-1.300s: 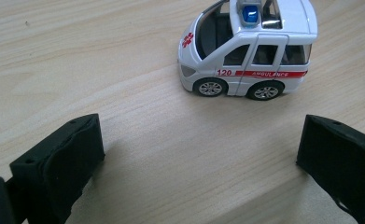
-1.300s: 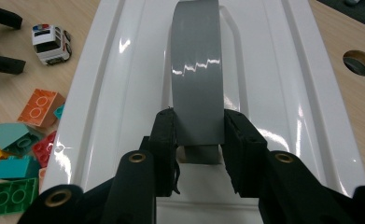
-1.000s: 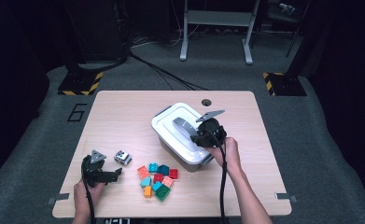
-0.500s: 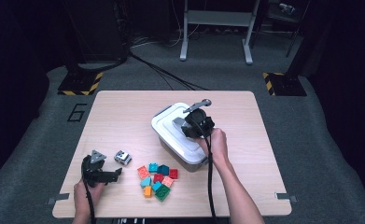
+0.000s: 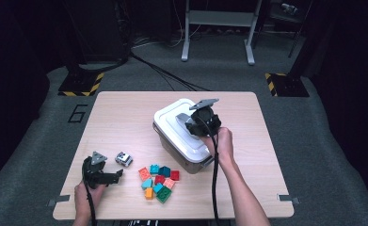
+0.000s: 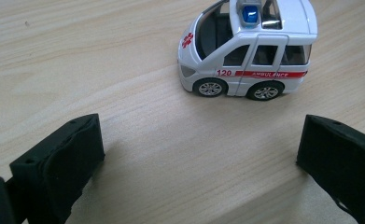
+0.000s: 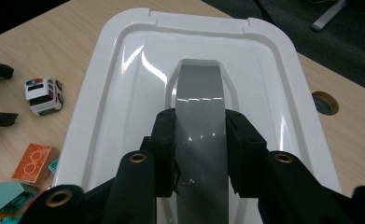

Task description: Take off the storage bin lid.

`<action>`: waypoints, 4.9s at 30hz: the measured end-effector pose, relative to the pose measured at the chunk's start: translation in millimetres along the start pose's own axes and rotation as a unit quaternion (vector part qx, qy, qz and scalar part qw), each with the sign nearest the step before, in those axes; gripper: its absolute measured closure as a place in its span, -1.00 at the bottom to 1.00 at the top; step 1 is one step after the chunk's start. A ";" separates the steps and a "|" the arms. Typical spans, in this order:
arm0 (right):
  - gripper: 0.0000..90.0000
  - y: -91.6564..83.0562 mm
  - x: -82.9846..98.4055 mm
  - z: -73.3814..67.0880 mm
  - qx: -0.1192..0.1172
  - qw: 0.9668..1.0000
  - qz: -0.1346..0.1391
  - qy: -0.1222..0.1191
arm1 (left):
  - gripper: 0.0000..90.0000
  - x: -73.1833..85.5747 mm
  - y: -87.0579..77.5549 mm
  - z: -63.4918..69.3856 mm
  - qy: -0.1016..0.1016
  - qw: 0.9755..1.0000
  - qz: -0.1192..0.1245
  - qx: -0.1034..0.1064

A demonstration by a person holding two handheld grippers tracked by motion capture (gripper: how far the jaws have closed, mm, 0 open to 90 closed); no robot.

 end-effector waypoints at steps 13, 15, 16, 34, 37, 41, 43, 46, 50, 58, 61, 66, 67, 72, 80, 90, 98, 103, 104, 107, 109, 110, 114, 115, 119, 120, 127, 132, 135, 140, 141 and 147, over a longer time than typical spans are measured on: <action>0.49 -25.2 -2.1 18.4 0.015 0.999 0.024 0.017 | -0.99 -0.2 -0.3 -0.3 0.002 1.000 -0.003 0.001; 0.49 -29.2 -0.9 22.6 0.020 0.999 0.027 0.018 | -0.99 -0.2 -0.1 -0.2 0.002 1.000 -0.002 0.001; 0.49 -32.1 0.1 25.2 0.023 0.999 0.028 0.023 | -0.99 -0.2 0.1 -0.3 0.002 1.000 -0.001 0.001; 0.49 -54.5 29.0 82.3 0.076 0.993 0.022 0.092 | -0.99 -0.3 0.4 -0.1 0.001 1.000 0.001 0.000; 0.49 -55.1 32.7 88.3 0.081 0.991 0.020 0.103 | -0.99 -0.4 0.5 -0.2 0.001 1.000 0.001 -0.001; 0.49 -56.0 41.1 100.0 0.092 0.989 0.016 0.119 | -0.99 -0.5 0.5 -0.3 0.002 1.000 0.001 0.000; 0.49 -56.3 45.3 105.4 0.101 0.987 0.015 0.125 | -0.99 -0.5 0.7 -0.2 0.000 1.000 0.002 0.000; 0.49 -56.5 52.2 113.7 0.107 0.984 0.011 0.139 | -0.99 -0.5 0.6 -0.3 0.002 1.000 0.001 0.000; 0.49 -57.1 62.9 124.8 0.119 0.980 0.006 0.158 | -0.99 -0.5 0.3 -0.3 0.002 1.000 -0.001 0.000; 0.49 -52.0 86.2 145.0 0.137 0.971 -0.005 0.195 | -0.99 -0.6 0.4 -0.3 0.002 1.000 -0.001 0.000; 0.49 -50.1 92.5 149.1 0.142 0.968 -0.008 0.207 | -0.99 -0.6 0.4 -0.3 0.002 1.000 -0.001 0.000; 0.49 -44.7 103.1 155.9 0.151 0.963 -0.019 0.223 | -0.99 -0.7 0.5 -0.3 0.001 1.000 -0.001 0.000; 0.49 -43.9 104.6 156.7 0.152 0.963 -0.020 0.223 | -0.99 -0.8 0.5 -0.3 0.001 1.000 -0.001 0.000; 0.49 -35.7 114.5 159.5 0.155 0.959 -0.029 0.236 | -0.99 -0.7 0.8 0.0 -0.001 1.000 0.000 0.001; 0.49 -20.3 127.7 158.7 0.158 0.954 -0.043 0.251 | -0.99 -0.6 0.3 -0.1 0.002 1.000 -0.004 0.002; 0.49 17.0 147.5 147.7 0.166 0.945 -0.070 0.272 | -0.99 -0.6 0.3 -0.1 0.001 1.000 -0.004 0.002; 0.49 40.0 162.3 142.5 0.162 0.940 -0.069 0.291 | -0.99 -0.7 0.3 -1.0 0.007 1.000 -0.005 0.001; 0.48 49.4 166.8 138.8 0.165 0.941 -0.083 0.284 | -0.99 -0.7 0.3 -0.9 0.007 1.000 -0.005 0.001; 0.48 49.8 167.9 139.2 0.162 0.941 -0.081 0.285 | -0.99 -0.7 0.3 -1.0 0.007 1.000 -0.005 0.001; 0.38 49.1 167.5 138.3 0.159 0.940 -0.082 0.291 | -0.99 -0.7 0.3 -1.0 0.007 1.000 -0.005 0.001; 0.08 45.5 166.3 137.2 0.163 0.940 -0.080 0.287 | -0.99 -0.7 0.3 -0.9 0.007 1.000 -0.005 0.001; -0.02 42.7 165.5 135.5 0.164 0.941 -0.074 0.287 | -0.99 -0.7 0.2 -0.8 0.006 1.000 -0.005 0.001; -0.48 30.7 164.9 129.0 0.147 0.947 -0.059 0.281 | -0.99 -0.8 0.3 -1.0 0.007 1.000 -0.005 0.002; -0.54 27.5 165.2 126.4 0.138 0.947 -0.055 0.284 | -0.99 -0.8 0.2 -0.9 0.006 1.000 -0.006 0.001; -0.68 17.6 169.8 117.5 0.118 0.955 -0.039 0.270 | -0.99 -0.9 1.1 -0.6 0.003 1.000 0.000 0.001; -0.70 15.9 171.4 114.4 0.114 0.956 -0.039 0.266 | -0.99 -0.9 0.5 -0.7 0.004 1.000 -0.004 0.001; -0.89 7.4 183.1 90.4 0.088 0.968 -0.023 0.235 | -0.99 -0.9 0.3 -0.6 0.004 1.000 -0.005 0.002; -0.98 5.4 189.8 71.9 0.076 0.973 -0.014 0.218 | -0.99 -0.9 0.3 -0.6 0.004 1.000 -0.005 0.002; -1.00 7.0 195.0 58.7 0.063 0.976 -0.006 0.208 | -0.99 -0.9 0.3 -0.6 0.004 1.000 -0.005 0.002; -1.00 15.2 202.4 32.5 0.049 0.979 0.014 0.197 | -0.99 -1.0 0.5 -0.4 0.002 1.000 -0.004 0.002; -1.00 17.1 203.3 28.0 0.043 0.979 0.016 0.197 | -0.99 -1.0 0.8 0.0 -0.001 1.000 -0.002 0.002; -1.00 39.0 210.2 -2.3 0.037 0.987 0.001 0.154 | -0.99 -0.9 0.5 0.3 -0.001 1.000 -0.001 0.002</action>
Point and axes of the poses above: each handheld gripper's, and its own axes: y roughly forward along the jaws, x roughly out of its underside, z roughly to its right, the point moved 1 cm from there along y, roughly forward along the jaws, and after that the axes turned 8 degrees about -z, right-handed, at the moved point
